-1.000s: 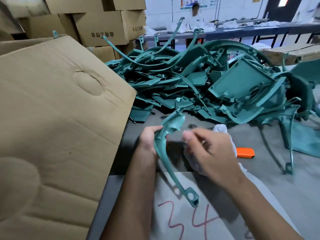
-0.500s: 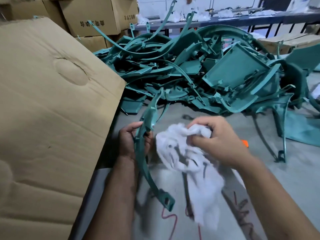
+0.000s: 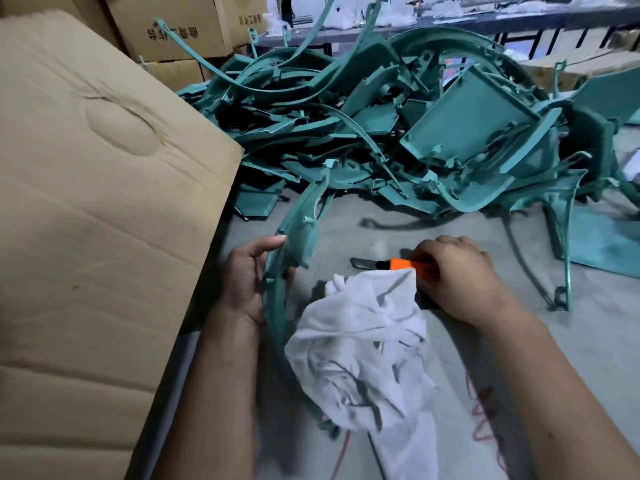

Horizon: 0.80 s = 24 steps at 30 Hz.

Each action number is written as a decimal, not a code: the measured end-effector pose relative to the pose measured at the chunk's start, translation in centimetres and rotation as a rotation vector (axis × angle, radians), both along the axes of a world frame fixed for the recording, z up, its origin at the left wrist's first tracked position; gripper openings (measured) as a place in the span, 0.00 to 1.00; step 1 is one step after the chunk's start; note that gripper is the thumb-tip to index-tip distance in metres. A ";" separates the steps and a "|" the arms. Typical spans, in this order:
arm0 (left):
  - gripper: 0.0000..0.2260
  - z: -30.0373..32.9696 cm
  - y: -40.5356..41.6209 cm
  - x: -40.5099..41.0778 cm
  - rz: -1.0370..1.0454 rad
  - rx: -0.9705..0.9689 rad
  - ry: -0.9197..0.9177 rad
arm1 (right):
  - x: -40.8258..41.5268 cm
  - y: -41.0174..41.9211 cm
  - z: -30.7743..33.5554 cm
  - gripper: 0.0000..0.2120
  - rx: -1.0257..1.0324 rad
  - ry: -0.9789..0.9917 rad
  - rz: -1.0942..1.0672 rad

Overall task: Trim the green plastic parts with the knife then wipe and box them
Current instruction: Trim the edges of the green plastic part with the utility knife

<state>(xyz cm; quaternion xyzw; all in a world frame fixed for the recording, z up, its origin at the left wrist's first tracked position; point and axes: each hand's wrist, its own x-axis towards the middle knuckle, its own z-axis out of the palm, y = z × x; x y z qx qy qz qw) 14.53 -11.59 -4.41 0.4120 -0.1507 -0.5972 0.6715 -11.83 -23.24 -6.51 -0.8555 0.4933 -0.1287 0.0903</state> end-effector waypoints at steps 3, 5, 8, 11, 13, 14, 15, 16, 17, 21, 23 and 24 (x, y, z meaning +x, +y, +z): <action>0.10 0.0 1.0 0.6 -0.108 -0.005 -0.165 | 0.3 0.3 0.2 0.11 -0.052 -0.184 0.014; 0.12 0.2 1.3 0.5 -0.185 -0.049 -0.222 | 0.5 0.7 0.1 0.10 -0.060 -0.381 0.003; 0.18 0.5 1.7 0.1 -0.338 -0.141 -0.163 | 0.8 1.3 0.4 0.14 -0.081 -0.588 0.019; 0.17 1.1 2.1 -0.5 -0.582 -0.352 0.132 | 0.9 2.0 1.0 0.14 0.035 -0.603 0.099; 0.17 1.0 2.1 -0.9 -0.504 -0.387 0.067 | 1.2 2.5 1.3 0.11 0.167 -0.559 0.188; 0.17 0.8 1.9 -1.1 -0.407 -0.359 -0.008 | 1.3 2.8 1.6 0.08 0.205 -0.536 0.234; 0.17 0.7 1.8 -1.3 -0.313 -0.321 -0.048 | 1.5 3.0 1.8 0.05 0.231 -0.507 0.288; 0.17 0.6 1.6 -1.4 -0.241 -0.289 -0.047 | 1.5 3.3 2.0 0.04 0.258 -0.476 0.351; 0.19 0.5 1.3 -1.5 -0.187 -0.263 -0.019 | 1.6 3.6 2.3 0.06 0.284 -0.447 0.421; 0.21 0.3 0.0 -1.7 -0.081 -0.164 0.129 | 1.7 4.3 2.9 0.09 0.575 -0.493 0.619; 0.18 0.1 -0.4 -1.4 -0.061 -0.150 0.171 | 1.6 4.5 2.8 0.05 0.670 -0.471 0.670; 0.15 -0.1 -0.6 -1.1 -0.052 -0.151 0.195 | 1.4 4.5 2.8 0.03 0.693 -0.463 0.695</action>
